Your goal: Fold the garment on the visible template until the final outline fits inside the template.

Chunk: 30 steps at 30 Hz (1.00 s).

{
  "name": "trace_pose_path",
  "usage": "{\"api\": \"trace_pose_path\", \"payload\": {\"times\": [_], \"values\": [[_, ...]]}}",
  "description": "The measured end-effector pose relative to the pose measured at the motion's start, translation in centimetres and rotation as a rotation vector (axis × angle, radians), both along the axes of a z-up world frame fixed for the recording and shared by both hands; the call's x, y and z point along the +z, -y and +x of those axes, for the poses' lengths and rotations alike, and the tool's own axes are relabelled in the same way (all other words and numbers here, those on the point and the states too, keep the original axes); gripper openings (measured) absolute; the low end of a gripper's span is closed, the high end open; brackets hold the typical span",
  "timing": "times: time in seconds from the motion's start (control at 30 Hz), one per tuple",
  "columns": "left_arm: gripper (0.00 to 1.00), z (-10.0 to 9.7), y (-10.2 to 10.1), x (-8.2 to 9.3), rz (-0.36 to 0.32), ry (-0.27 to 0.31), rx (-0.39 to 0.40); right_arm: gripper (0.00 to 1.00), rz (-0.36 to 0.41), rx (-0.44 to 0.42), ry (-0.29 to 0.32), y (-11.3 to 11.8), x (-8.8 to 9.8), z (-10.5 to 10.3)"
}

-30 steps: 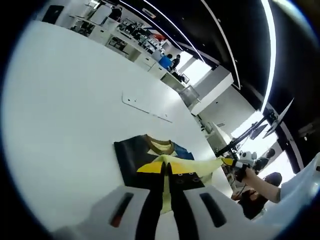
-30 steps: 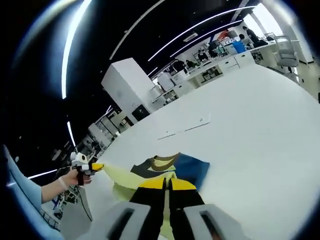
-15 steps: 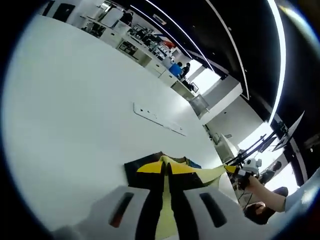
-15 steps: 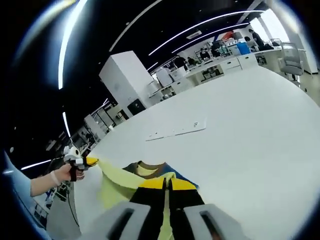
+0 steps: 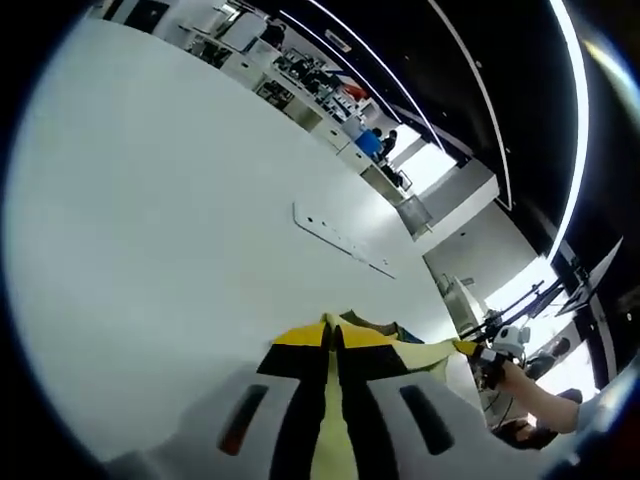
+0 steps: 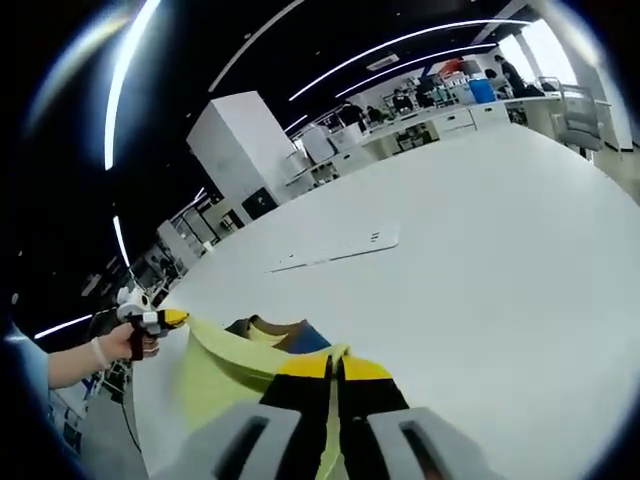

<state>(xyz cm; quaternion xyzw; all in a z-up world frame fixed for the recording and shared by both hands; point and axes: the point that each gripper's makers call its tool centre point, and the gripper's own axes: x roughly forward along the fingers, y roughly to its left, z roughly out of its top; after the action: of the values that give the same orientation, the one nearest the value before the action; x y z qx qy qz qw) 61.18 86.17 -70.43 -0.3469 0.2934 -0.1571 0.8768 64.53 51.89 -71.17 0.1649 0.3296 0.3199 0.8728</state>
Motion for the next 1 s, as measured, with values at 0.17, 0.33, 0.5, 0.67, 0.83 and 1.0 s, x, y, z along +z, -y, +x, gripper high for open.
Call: {"api": "trace_pose_path", "payload": {"times": [0.17,0.33,0.5,0.67,0.83,1.0], "values": [[0.00,-0.4,-0.3,-1.4,0.048,-0.026,-0.003,0.00,-0.021,-0.003,-0.023,0.0,-1.4,0.4],[0.00,-0.9,-0.4,-3.1,0.102,-0.068,-0.018,0.00,-0.047,-0.006,-0.058,0.2,-2.9,0.1],[0.00,-1.0,-0.6,-4.4,0.130,-0.094,-0.023,0.00,-0.071,0.003,-0.075,0.2,-3.8,-0.4],[0.00,-0.8,-0.8,-5.1,0.137,-0.111,-0.026,0.00,-0.074,0.003,-0.080,0.2,-3.9,-0.3],[0.00,-0.4,-0.8,-4.5,0.191,-0.033,-0.071,0.00,-0.122,0.062,-0.035,0.0,-3.9,-0.7],[0.03,-0.8,-0.6,-4.2,0.243,-0.012,-0.100,0.13,-0.152,0.082,0.008,0.2,-3.1,-1.0]]}}
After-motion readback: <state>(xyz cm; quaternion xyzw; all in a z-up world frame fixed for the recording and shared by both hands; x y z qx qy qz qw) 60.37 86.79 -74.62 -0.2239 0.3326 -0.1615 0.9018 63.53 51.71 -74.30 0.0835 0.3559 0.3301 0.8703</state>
